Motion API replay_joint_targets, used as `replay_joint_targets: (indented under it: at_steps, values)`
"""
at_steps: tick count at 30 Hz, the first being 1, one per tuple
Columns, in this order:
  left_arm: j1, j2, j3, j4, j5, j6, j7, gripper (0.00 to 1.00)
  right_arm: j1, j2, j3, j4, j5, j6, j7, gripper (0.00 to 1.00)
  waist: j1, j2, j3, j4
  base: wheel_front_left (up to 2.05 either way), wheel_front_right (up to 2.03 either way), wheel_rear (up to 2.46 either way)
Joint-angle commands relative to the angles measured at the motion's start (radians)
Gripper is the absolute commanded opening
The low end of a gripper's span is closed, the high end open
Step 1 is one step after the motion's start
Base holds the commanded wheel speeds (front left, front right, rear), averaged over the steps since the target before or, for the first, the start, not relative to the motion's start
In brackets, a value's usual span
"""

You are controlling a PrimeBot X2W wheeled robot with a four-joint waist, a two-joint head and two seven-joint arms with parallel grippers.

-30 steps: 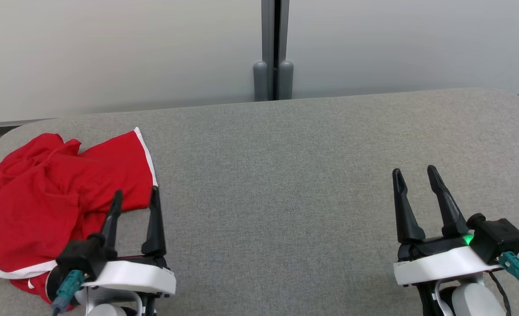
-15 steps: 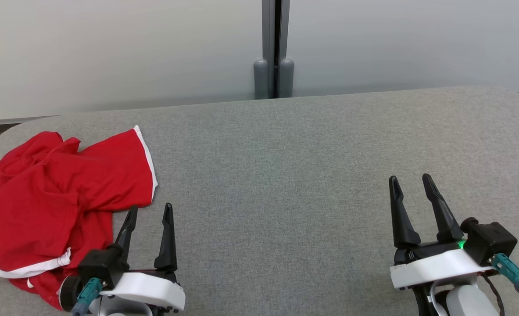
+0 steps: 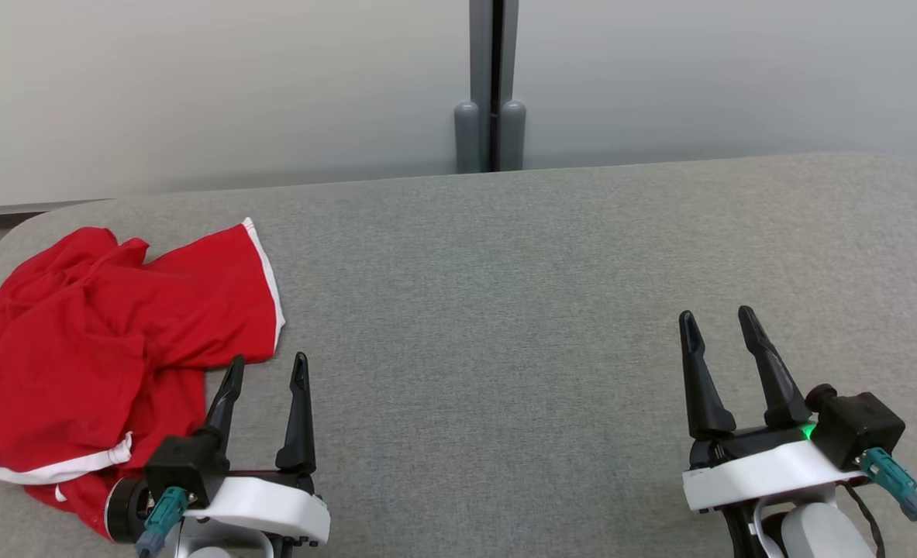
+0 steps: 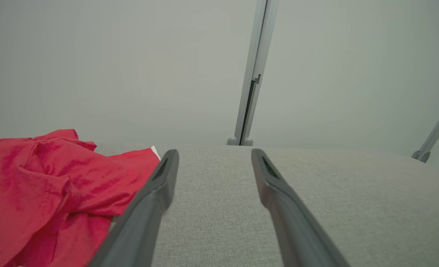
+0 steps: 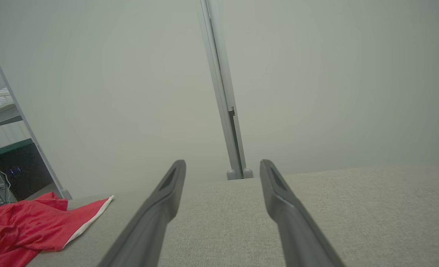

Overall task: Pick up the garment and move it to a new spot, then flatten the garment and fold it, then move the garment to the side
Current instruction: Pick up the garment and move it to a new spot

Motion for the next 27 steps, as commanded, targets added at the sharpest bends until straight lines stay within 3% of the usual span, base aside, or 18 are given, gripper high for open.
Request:
replay_joint_targets:
  at_steps: [1, 8, 27]
  values:
    - [-0.014, 0.004, 0.002, 0.0, -0.002, 0.007, -0.002, 1.0, 0.004, -0.002, 0.004, 0.005, 0.004, 0.003, -0.006, 1.0, 0.0, 0.0, 0.002, 0.014, 0.0, 0.0, 0.0]
    - [-0.012, 0.004, 0.015, -0.003, -0.034, 0.033, -0.002, 1.0, 0.005, -0.002, 0.041, 0.017, 0.006, 0.003, -0.005, 1.0, 0.0, 0.0, 0.003, 0.102, 0.0, 0.0, 0.0]
    - [0.023, 0.004, 0.05, -0.016, -0.029, 0.051, -0.001, 1.0, 0.013, -0.002, 0.103, 0.046, 0.033, 0.003, -0.004, 1.0, 0.0, 0.0, -0.021, 0.356, 0.0, 0.0, 0.0]
